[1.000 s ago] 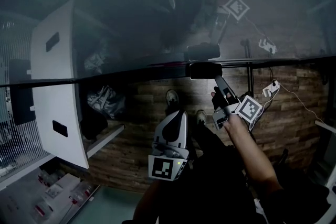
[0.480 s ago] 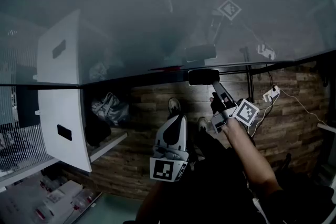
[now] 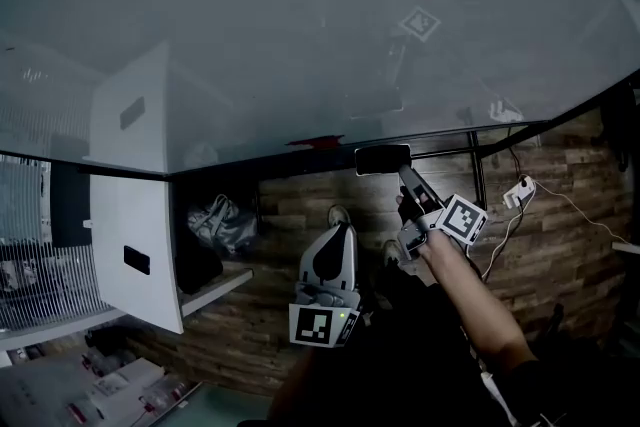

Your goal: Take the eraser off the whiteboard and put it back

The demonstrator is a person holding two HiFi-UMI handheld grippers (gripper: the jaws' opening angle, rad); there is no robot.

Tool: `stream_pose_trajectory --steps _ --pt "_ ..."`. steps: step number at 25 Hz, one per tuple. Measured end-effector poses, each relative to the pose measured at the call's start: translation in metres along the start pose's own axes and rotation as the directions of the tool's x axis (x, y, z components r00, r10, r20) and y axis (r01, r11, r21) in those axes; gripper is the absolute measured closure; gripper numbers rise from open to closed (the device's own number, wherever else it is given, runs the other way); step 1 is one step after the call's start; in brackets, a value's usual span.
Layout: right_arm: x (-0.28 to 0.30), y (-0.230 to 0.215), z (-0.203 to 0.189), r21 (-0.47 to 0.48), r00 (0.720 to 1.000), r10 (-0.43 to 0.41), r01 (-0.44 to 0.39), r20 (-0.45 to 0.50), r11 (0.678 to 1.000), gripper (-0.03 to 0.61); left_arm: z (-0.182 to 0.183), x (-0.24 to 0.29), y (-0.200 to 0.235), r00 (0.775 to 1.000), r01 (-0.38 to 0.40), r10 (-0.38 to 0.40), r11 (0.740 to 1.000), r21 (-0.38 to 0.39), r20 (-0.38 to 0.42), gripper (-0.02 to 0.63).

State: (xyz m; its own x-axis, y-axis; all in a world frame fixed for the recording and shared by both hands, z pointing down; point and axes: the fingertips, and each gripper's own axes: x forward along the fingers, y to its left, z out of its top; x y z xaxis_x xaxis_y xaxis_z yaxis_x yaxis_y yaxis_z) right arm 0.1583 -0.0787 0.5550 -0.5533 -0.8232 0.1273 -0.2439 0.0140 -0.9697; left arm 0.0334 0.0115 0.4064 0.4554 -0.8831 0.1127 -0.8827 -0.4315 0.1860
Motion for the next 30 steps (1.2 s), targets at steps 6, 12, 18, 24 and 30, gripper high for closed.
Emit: stream_pose_trajectory --steps 6,12,18,24,30 --pt "-0.004 0.010 0.001 -0.007 1.000 0.018 -0.018 -0.002 1.000 0.448 0.014 -0.006 -0.001 1.000 -0.021 0.020 0.999 0.050 0.022 0.606" --pt "-0.008 0.019 0.000 -0.007 1.000 0.008 -0.008 0.013 1.000 0.448 0.022 -0.010 -0.002 1.000 -0.013 0.012 0.998 0.066 0.012 0.606" --pt "-0.011 0.031 -0.001 -0.056 0.999 -0.007 0.009 0.045 0.998 0.448 0.027 -0.013 0.004 0.999 0.038 -0.039 0.997 0.068 0.017 0.606" --pt "-0.016 0.049 -0.004 -0.107 0.997 -0.015 0.023 0.079 0.994 0.448 0.036 -0.019 0.007 0.996 0.085 -0.087 0.992 0.090 0.023 0.607" --pt "-0.025 0.068 -0.010 -0.174 0.994 -0.019 0.037 0.107 0.984 0.448 0.040 -0.025 0.016 0.994 0.103 -0.105 0.992 0.079 0.027 0.606"
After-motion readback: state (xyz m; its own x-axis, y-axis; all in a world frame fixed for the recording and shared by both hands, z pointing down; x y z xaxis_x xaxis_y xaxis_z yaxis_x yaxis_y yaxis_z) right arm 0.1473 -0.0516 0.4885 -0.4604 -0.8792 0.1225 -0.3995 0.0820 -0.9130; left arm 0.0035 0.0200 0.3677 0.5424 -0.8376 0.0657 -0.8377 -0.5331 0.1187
